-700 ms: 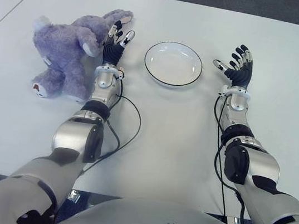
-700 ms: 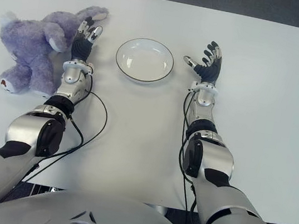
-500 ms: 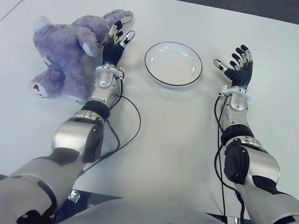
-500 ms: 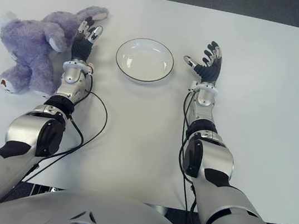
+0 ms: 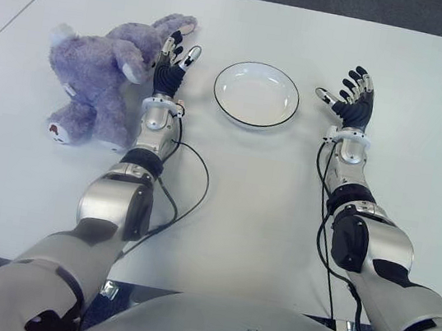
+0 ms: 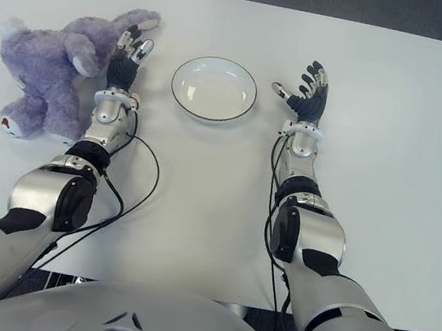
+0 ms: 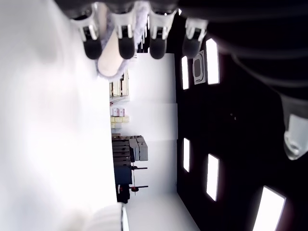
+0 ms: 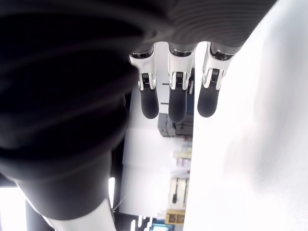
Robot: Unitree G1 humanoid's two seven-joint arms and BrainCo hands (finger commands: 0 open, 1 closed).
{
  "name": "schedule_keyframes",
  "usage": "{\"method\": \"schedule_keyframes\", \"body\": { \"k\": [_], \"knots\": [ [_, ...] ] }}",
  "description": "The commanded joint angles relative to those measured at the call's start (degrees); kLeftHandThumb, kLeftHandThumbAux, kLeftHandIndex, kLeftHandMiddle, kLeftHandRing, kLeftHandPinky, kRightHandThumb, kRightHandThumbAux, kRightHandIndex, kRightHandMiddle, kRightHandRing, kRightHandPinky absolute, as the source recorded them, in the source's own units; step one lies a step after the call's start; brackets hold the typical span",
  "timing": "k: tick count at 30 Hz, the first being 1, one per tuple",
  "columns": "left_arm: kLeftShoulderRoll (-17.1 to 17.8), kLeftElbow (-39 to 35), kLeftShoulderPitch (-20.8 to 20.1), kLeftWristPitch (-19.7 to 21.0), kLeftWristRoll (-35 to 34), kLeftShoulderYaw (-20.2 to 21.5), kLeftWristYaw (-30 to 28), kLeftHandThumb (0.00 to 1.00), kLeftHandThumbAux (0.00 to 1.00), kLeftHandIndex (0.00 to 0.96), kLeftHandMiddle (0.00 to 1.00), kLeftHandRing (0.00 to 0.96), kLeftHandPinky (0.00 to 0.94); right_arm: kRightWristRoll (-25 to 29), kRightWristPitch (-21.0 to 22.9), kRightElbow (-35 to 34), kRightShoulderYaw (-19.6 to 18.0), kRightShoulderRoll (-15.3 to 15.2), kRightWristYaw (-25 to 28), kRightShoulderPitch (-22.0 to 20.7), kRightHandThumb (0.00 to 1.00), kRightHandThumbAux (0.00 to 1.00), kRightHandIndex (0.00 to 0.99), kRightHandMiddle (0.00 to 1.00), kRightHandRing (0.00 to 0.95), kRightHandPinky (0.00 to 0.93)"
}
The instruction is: Put the doll into the plate.
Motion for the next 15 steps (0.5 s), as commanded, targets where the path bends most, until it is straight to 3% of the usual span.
{"method": "schedule_keyframes", "body": {
  "k": [1, 9, 15],
  "knots": [
    [-5.88, 7.11, 14.60, -1.34, 3.36, -3.38, 2.57, 0.000, 0.445, 0.000, 0.042, 0.042, 0.045, 1.55, 4.21, 8.30, -0.24, 7.35, 0.09, 15.32, 0.055, 0.934, 0.126, 0.163, 0.161, 0.194],
    [-5.89, 4.20, 11.83, -5.26, 5.73, -6.39, 6.80, 0.000, 0.421, 0.000, 0.050, 0.054, 0.059, 1.38, 4.23, 8.33, -0.11, 7.64, -0.30, 15.20, 0.058, 0.930, 0.127, 0.165, 0.162, 0.197],
    [-3.96, 2.11, 8.66, -5.69, 8.23, -8.90, 9.74, 0.000, 0.424, 0.000, 0.058, 0.056, 0.042, 1.10, 4.29, 8.37, 0.13, 7.97, -0.82, 15.03, 0.061, 0.927, 0.126, 0.162, 0.160, 0.190]
  ]
}}
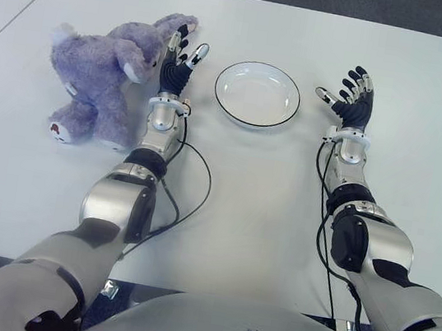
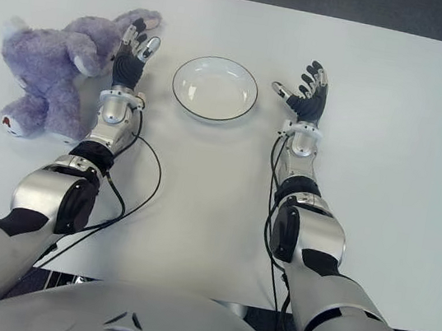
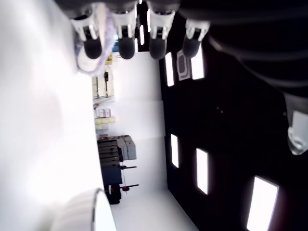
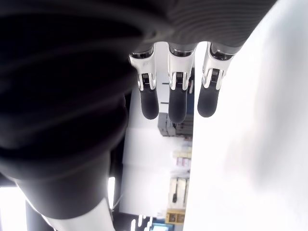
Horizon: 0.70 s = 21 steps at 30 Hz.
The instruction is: Put the doll into the plate.
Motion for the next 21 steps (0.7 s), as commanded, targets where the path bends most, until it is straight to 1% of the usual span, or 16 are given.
{"method": "schedule_keyframes", "body": {
  "k": [1, 6, 10, 13, 15, 17, 21],
  "knots": [
    [-2.68, 3.52, 7.98, -1.21, 5.30, -4.61, 4.41, 0.000, 0.424, 0.000, 0.058, 0.056, 0.041, 1.16, 4.39, 8.38, 0.08, 7.85, -0.66, 15.00, 0.061, 0.927, 0.126, 0.162, 0.160, 0.190],
    [-0.99, 2.59, 4.58, -1.13, 6.72, -5.84, 5.79, 0.000, 0.432, 0.000, 0.067, 0.059, 0.039, 1.67, 4.57, 8.40, -0.35, 8.17, -0.42, 14.77, 0.080, 0.942, 0.127, 0.167, 0.165, 0.203],
    [-0.45, 2.24, 2.98, -1.39, 7.47, -6.32, 6.77, 0.000, 0.434, 0.000, 0.069, 0.063, 0.034, 1.80, 4.53, 8.40, -0.51, 8.24, -0.36, 14.72, 0.099, 0.944, 0.128, 0.170, 0.168, 0.206],
    [-0.24, 2.30, 2.56, -1.48, 7.65, -6.46, 7.09, 0.000, 0.434, 0.000, 0.069, 0.065, 0.031, 1.78, 4.56, 8.41, -0.52, 8.32, -0.42, 14.65, 0.107, 0.945, 0.129, 0.171, 0.169, 0.208],
    [0.47, 1.30, 1.04, -2.21, 8.10, -6.79, 7.52, 0.000, 0.424, 0.000, 0.067, 0.065, 0.026, 1.69, 4.22, 8.39, -0.51, 8.39, -0.67, 14.67, 0.110, 0.946, 0.130, 0.172, 0.169, 0.207],
    [1.24, -0.20, -0.38, -2.87, 8.16, -6.81, 7.35, 0.000, 0.434, 0.000, 0.067, 0.069, 0.029, 1.60, 4.04, 8.37, -0.47, 8.45, -0.86, 14.70, 0.115, 0.947, 0.134, 0.174, 0.172, 0.208],
    [1.81, -0.69, -1.22, -3.24, 7.96, -6.49, 6.86, 0.000, 0.439, 0.000, 0.065, 0.070, 0.032, 1.45, 4.09, 8.38, -0.39, 8.59, -1.04, 14.61, 0.120, 0.945, 0.137, 0.176, 0.173, 0.208]
  ]
}}
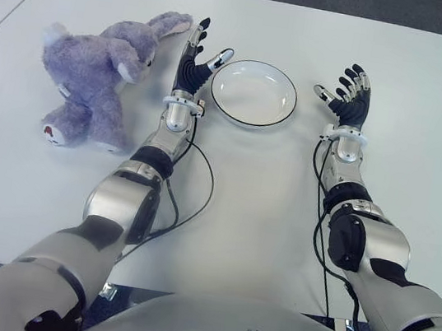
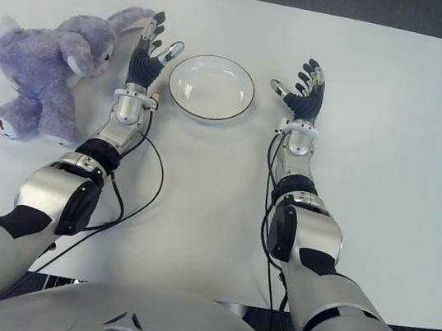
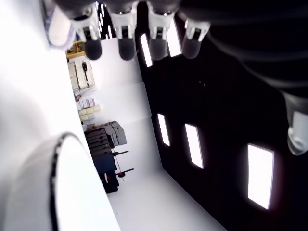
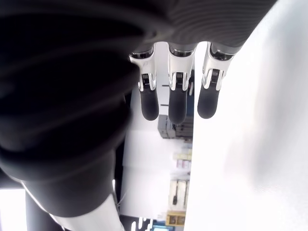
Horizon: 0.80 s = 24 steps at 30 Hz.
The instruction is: Put the doll into the plate.
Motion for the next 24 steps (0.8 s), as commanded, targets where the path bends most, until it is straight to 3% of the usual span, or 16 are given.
{"method": "schedule_keyframes", "body": {
  "k": [1, 12, 24],
  "knots": [
    [1.37, 0.08, 0.42, -1.27, 1.20, -0.82, 0.84, 0.000, 0.439, 0.000, 0.064, 0.070, 0.032, 1.38, 4.14, 8.70, -0.24, 7.41, -0.66, 15.06, 0.121, 0.944, 0.137, 0.175, 0.174, 0.208],
    [5.67, -2.02, -4.45, -2.80, 0.30, 0.33, -0.91, 0.000, 0.460, 0.000, 0.031, 0.034, 0.039, 1.11, 4.59, 8.77, 0.01, 7.39, -0.68, 14.98, 0.114, 0.940, 0.136, 0.169, 0.171, 0.209],
    [9.80, -6.04, -6.80, -3.73, 5.35, -1.42, 4.75, 0.000, 0.481, 0.000, 0.028, 0.039, 0.094, 0.67, 4.33, 8.77, 0.39, 7.52, -1.15, 14.90, 0.137, 0.945, 0.133, 0.170, 0.169, 0.195]
  ]
}}
